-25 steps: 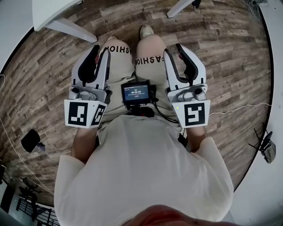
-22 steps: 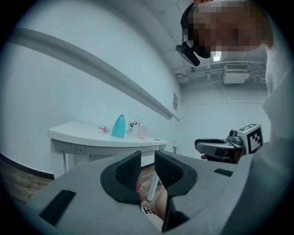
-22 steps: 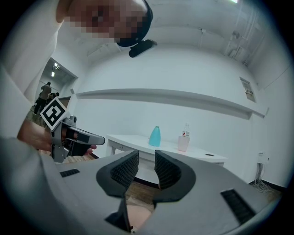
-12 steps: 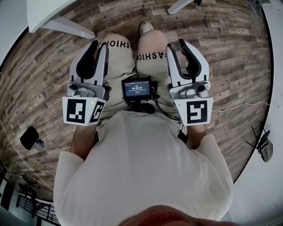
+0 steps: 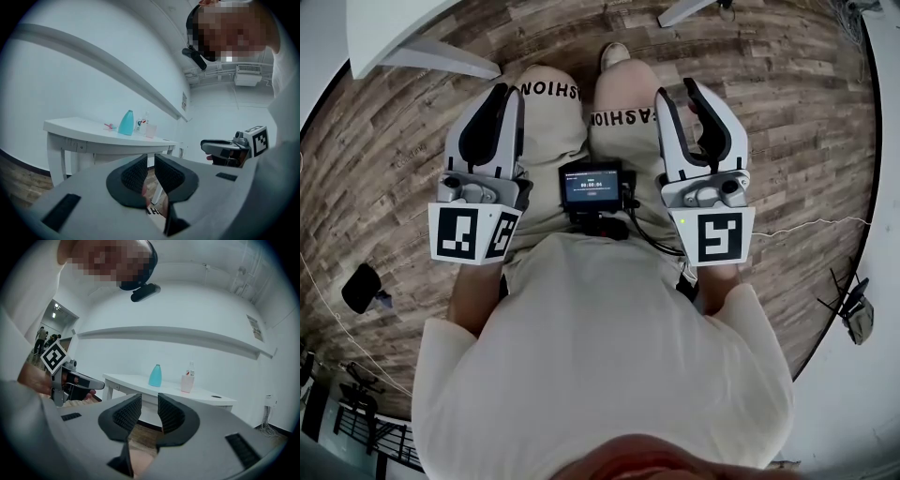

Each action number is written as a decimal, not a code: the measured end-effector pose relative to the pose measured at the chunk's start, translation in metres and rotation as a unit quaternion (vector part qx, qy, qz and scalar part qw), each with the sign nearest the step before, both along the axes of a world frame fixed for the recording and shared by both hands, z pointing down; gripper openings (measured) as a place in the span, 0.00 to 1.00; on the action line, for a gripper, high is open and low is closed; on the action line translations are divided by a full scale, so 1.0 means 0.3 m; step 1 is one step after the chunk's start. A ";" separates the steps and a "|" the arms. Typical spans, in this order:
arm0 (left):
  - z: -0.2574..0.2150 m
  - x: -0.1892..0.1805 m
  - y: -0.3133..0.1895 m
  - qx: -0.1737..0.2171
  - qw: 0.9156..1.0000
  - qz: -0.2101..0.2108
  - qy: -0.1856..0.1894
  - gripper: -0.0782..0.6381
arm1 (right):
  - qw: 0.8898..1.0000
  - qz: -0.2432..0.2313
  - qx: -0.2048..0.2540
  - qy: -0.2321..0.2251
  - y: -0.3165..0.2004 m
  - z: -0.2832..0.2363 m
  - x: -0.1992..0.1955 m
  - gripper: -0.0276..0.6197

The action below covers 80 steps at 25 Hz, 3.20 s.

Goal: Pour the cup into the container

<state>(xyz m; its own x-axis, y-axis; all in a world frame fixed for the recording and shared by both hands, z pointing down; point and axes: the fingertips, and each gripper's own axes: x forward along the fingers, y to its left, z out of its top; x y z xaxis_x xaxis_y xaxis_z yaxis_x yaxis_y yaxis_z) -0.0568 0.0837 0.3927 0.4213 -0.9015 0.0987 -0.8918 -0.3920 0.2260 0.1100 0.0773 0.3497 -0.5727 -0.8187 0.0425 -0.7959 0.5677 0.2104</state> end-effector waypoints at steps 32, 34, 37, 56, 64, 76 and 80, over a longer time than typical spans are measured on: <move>-0.017 0.032 -0.203 -0.008 1.000 -0.005 -0.004 0.13 | 1.000 -0.008 -0.005 -0.008 -0.245 -0.006 0.030 0.19; -0.036 0.032 -0.220 -0.001 1.000 -0.004 -0.008 0.13 | 1.000 -0.008 -0.004 -0.013 -0.262 -0.013 0.034 0.19; -0.041 0.026 -0.239 0.000 1.000 -0.008 -0.002 0.13 | 1.000 -0.015 -0.004 -0.024 -0.276 -0.013 0.026 0.19; -0.089 0.052 -0.316 0.009 1.000 -0.017 -0.013 0.13 | 0.999 -0.023 0.011 -0.038 -0.349 -0.044 0.055 0.19; -0.100 0.068 -0.330 0.004 1.000 -0.009 -0.006 0.13 | 0.999 -0.021 0.012 -0.028 -0.351 -0.063 0.066 0.19; -0.142 0.110 -0.214 0.016 1.000 -0.001 -0.015 0.13 | 0.999 -0.009 0.033 -0.030 -0.234 -0.118 0.106 0.19; -0.150 0.140 -0.223 0.016 1.000 -0.006 -0.016 0.13 | 0.998 -0.003 0.039 -0.040 -0.248 -0.124 0.153 0.19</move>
